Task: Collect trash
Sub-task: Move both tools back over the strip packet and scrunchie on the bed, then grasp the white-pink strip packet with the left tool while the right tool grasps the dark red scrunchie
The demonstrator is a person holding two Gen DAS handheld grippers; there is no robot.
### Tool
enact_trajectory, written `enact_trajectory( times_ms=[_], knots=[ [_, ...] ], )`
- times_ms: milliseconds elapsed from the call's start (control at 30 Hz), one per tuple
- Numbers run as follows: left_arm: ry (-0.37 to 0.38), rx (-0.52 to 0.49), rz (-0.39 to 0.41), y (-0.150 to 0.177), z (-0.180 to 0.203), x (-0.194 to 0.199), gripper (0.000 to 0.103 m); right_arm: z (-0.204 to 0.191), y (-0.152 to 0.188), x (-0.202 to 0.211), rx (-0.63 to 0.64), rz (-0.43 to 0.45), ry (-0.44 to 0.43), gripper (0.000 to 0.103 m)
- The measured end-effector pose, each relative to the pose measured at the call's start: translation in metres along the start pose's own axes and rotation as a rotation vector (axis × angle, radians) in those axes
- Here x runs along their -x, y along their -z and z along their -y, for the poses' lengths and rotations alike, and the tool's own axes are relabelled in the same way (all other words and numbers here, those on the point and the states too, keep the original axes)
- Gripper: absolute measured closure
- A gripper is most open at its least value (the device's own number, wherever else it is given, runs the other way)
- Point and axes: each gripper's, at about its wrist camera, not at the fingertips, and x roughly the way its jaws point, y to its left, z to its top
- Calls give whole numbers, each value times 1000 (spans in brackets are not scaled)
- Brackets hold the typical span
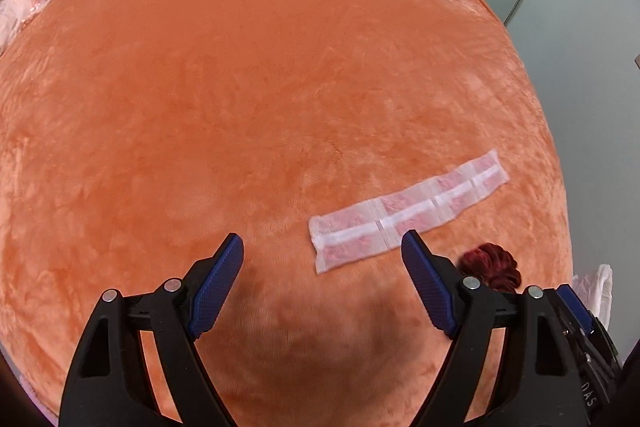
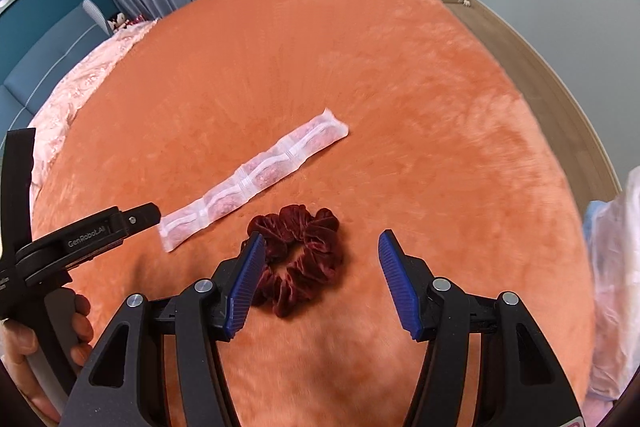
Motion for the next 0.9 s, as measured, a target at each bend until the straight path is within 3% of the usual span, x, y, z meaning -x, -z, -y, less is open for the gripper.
enact_trajectory(
  times_ms=[100, 267, 333, 400, 433, 500, 667, 900],
  knots=[
    [8, -11, -26, -2, 2, -18, 28, -4, -1, -19, 7, -26, 6, 46],
    [24, -31, -43, -1, 9, -36, 41, -5, 5, -46, 4, -75, 15, 49],
    [21, -61, -28, -1, 15, -37, 63, -2, 9, -53, -4, -93, 11, 58],
    [23, -67, -30, -1, 19, -39, 75, -2, 11, -55, 3, -92, 21, 65],
    [25, -69, -29, -1, 21, -39, 86, -2, 12, -55, 7, -89, 24, 72],
    [46, -94, -38, 0, 28, -39, 95, 1, 12, -54, -6, -95, 8, 82],
    [62, -155, -21, 8, 50, -21, 95, 8, 13, -36, -22, -91, -24, 86],
    [124, -201, 58, 12, 88, 40, 95, 27, 5, 26, -76, 13, -50, 86]
  ],
)
